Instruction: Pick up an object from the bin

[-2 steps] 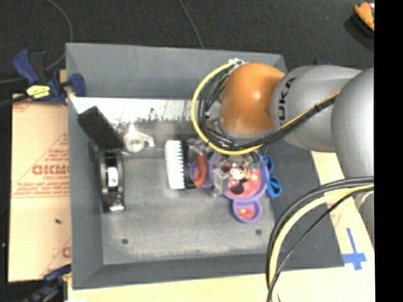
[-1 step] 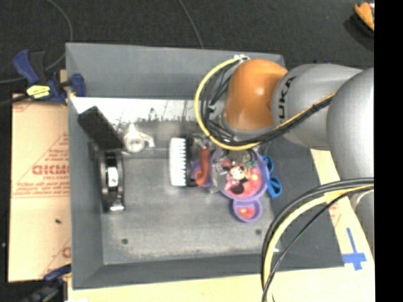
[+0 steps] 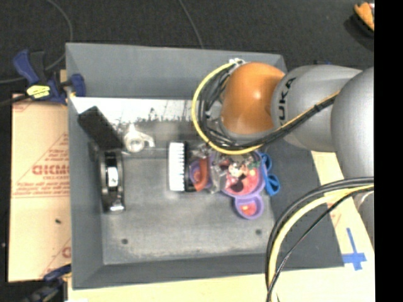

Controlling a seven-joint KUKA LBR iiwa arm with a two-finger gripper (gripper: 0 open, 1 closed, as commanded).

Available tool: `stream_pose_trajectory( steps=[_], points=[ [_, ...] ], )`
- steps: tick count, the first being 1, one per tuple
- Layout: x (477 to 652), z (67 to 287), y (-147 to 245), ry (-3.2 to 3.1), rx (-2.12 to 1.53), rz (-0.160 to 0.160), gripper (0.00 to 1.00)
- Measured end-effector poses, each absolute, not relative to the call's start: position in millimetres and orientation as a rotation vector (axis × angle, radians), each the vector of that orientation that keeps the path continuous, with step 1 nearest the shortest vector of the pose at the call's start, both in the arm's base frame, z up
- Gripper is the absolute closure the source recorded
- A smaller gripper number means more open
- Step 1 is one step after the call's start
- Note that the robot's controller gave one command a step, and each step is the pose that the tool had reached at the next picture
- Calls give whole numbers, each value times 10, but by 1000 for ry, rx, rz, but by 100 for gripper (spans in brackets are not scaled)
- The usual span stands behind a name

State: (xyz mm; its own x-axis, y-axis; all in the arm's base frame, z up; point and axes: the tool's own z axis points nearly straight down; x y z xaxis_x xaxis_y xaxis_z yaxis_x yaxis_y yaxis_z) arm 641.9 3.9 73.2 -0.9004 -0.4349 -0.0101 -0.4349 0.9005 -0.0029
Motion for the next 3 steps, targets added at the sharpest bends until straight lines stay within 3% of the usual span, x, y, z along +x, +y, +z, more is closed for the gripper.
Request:
stream_pose_trajectory(
  steps=[2,3],
  points=[
    [6406,768,40,3054,-698,0,100],
    [6388,966,41,3060,-699,2,100]
  ],
)
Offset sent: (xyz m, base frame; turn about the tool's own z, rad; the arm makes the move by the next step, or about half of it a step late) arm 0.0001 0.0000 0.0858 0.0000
